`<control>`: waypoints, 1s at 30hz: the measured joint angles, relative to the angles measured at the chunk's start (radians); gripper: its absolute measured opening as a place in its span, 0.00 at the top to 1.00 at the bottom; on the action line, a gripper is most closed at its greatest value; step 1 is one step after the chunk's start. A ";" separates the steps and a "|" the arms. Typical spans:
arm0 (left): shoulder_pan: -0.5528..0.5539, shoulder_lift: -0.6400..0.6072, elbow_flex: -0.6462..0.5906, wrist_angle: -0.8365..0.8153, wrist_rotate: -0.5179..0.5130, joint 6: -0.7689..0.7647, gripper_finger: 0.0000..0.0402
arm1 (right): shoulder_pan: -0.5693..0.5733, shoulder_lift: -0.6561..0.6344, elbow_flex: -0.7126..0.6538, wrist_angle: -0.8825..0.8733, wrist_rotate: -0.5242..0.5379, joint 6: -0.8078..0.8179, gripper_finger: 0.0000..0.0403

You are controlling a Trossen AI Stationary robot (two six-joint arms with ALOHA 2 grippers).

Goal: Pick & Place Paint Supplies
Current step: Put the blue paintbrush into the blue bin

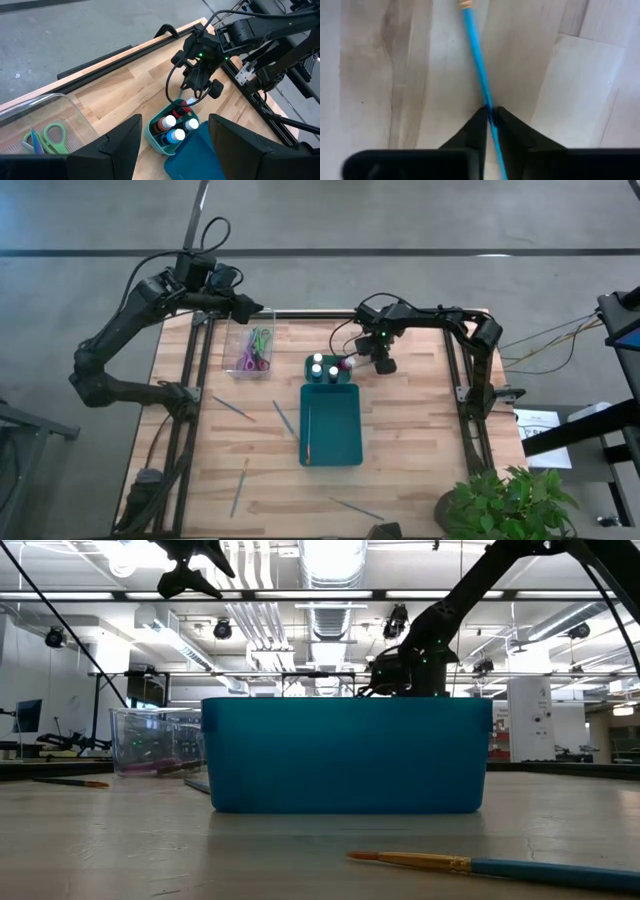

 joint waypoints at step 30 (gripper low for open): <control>-0.002 0.000 0.000 0.000 0.000 0.000 0.41 | -0.043 -0.096 -0.081 0.025 -0.035 0.107 0.97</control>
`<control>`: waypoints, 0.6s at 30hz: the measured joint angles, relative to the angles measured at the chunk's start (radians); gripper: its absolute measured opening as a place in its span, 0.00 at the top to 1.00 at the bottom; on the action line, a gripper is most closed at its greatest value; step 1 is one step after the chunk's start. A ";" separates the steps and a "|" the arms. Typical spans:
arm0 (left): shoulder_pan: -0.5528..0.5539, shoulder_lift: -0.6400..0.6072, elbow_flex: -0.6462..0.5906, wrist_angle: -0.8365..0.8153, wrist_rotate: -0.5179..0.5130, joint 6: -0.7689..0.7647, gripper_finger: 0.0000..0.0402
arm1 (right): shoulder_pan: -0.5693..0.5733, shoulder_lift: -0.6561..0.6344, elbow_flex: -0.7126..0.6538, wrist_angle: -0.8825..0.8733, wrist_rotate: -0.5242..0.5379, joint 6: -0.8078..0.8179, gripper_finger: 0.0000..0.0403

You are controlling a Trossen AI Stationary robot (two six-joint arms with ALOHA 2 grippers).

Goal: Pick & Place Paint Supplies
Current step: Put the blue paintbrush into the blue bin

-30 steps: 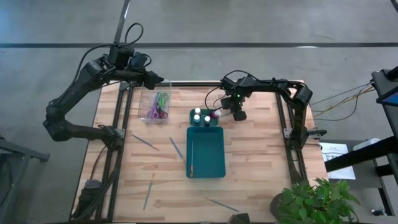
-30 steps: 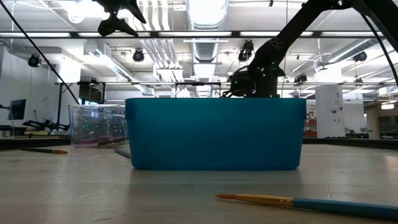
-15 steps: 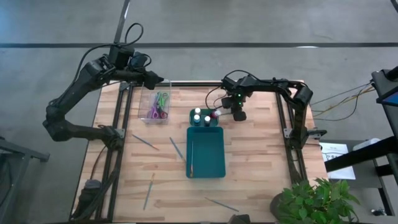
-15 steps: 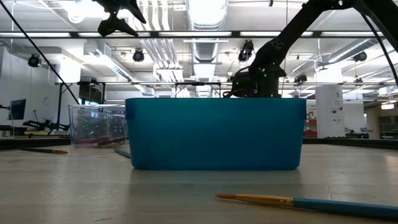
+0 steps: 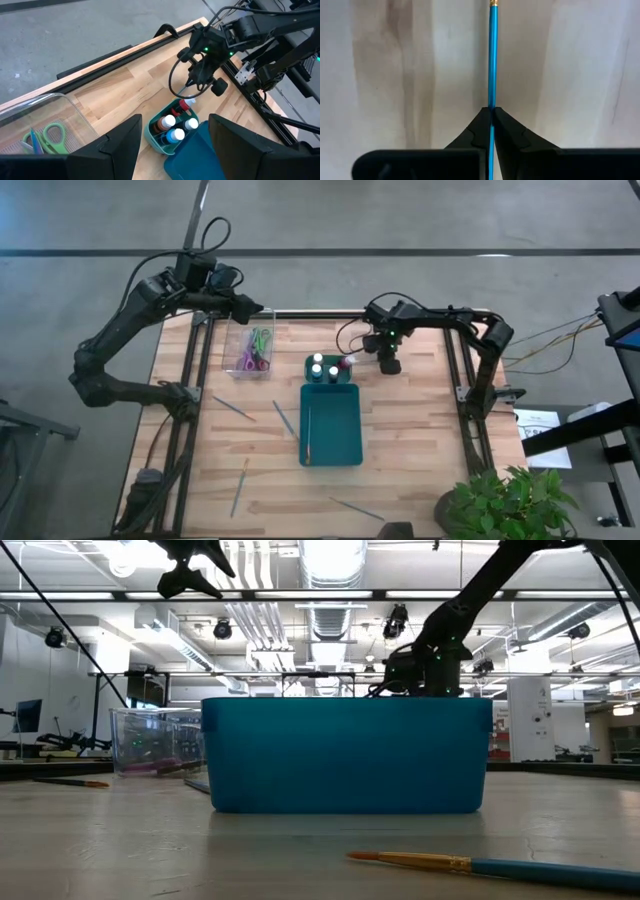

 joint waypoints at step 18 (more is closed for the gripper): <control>-0.001 0.000 0.000 0.001 0.000 0.000 0.41 | -0.032 -0.183 -0.261 0.174 -0.026 0.169 0.97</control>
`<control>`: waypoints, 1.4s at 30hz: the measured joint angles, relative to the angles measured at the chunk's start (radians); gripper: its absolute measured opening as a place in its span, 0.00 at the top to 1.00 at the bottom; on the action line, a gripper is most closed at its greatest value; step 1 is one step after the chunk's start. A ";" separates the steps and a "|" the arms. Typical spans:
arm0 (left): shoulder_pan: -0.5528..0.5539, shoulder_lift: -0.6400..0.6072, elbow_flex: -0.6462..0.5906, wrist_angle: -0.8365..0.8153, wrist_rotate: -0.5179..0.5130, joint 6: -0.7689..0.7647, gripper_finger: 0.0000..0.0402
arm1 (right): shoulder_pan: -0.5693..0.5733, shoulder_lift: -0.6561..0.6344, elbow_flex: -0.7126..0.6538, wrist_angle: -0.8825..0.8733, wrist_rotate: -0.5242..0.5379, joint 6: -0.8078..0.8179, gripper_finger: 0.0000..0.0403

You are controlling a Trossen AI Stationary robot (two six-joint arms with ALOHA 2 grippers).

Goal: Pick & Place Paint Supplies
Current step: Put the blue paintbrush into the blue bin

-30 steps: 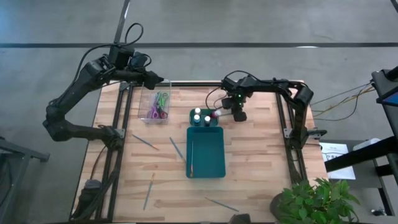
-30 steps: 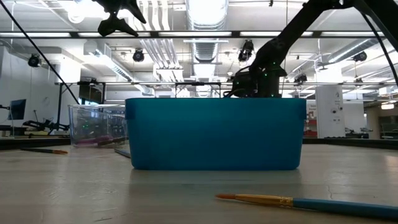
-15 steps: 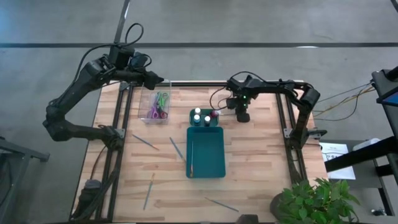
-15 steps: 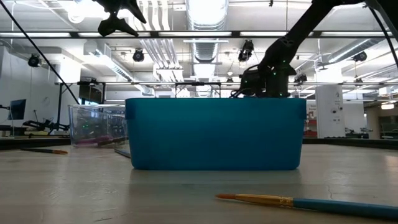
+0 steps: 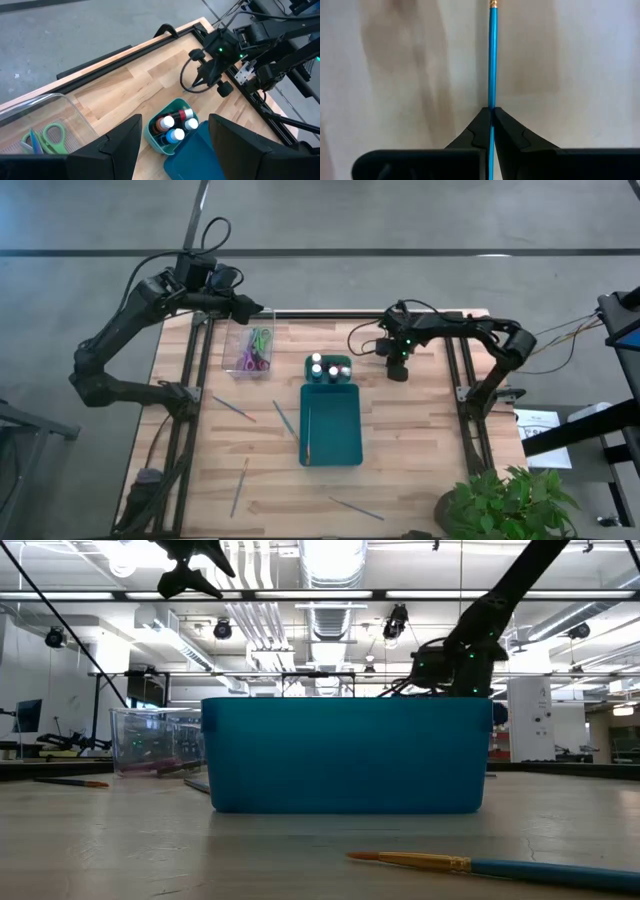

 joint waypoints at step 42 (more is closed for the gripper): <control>-0.012 0.000 0.000 -0.024 0.000 0.020 0.41 | 0.238 -0.451 -0.017 0.036 -0.046 0.370 0.97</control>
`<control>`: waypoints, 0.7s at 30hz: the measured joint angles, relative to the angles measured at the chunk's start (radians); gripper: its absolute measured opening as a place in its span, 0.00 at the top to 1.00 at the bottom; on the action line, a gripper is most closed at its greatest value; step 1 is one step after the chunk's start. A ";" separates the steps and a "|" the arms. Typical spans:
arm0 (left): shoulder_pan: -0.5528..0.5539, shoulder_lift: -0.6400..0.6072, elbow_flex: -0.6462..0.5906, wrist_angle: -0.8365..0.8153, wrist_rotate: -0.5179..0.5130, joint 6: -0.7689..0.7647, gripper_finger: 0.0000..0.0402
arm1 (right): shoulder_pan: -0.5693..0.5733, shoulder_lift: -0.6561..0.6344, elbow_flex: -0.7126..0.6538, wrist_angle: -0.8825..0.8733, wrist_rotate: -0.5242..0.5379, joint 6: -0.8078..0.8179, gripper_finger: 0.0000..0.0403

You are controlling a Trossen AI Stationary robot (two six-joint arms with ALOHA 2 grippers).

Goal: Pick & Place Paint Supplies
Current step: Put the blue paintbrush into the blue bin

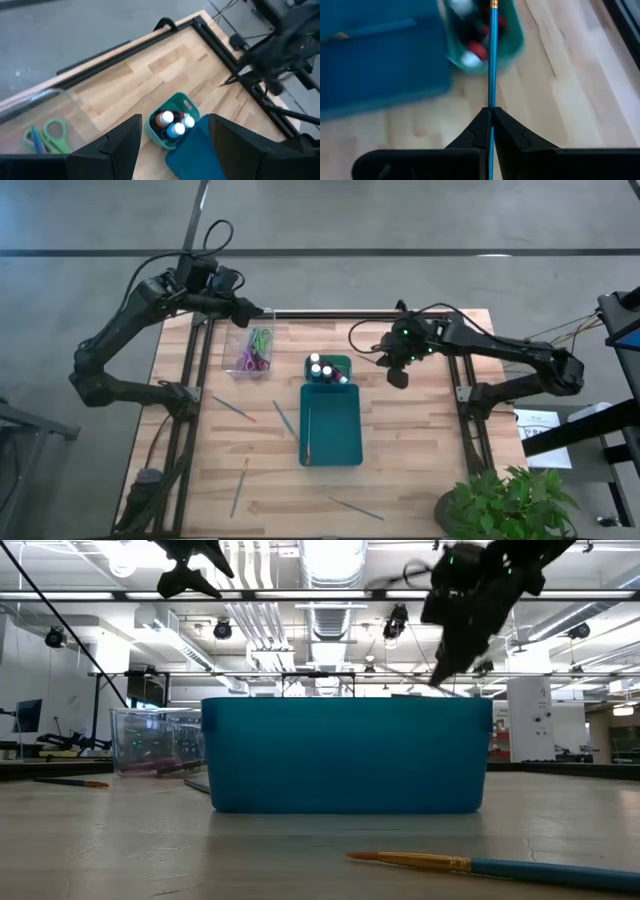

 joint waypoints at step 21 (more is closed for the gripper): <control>-0.011 0.000 0.000 -0.035 0.000 0.006 0.41 | 0.420 0.330 0.314 -0.027 -0.063 -0.088 0.97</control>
